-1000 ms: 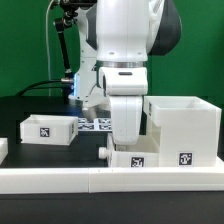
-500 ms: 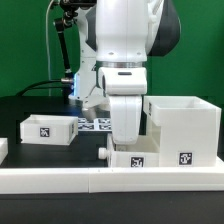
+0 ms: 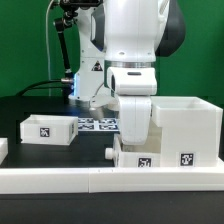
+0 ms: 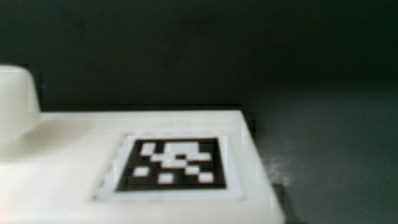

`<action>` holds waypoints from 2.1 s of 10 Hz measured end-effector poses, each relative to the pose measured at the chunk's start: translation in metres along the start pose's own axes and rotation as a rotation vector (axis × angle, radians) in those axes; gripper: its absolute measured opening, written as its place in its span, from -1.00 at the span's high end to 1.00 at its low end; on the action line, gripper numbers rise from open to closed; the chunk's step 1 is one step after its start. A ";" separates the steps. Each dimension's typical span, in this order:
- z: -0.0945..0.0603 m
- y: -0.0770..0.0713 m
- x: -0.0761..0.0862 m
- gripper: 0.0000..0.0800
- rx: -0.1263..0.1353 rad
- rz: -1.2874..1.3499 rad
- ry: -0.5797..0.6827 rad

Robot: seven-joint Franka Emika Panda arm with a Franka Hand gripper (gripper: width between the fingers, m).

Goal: Assemble drawer

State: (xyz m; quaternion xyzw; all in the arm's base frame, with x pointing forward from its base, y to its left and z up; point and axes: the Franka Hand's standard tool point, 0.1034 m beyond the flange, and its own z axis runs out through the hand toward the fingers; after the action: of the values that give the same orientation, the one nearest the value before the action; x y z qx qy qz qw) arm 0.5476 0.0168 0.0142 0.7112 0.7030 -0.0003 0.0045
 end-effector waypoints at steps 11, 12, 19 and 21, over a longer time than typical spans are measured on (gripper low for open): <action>-0.050 0.020 -0.024 -0.61 -0.028 0.042 -0.013; -0.051 0.026 -0.038 -0.62 -0.025 0.038 -0.016; -0.026 0.034 -0.076 -0.62 -0.018 -0.036 0.129; -0.020 0.040 -0.080 -0.62 -0.004 -0.040 0.181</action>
Offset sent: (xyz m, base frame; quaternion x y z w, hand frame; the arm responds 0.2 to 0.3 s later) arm -0.0029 -0.0033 0.0069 0.0003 0.0099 0.0395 0.9992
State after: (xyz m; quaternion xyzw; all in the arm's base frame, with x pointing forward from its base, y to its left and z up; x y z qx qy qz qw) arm 0.5863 -0.0637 0.0345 0.6941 0.7147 0.0652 -0.0575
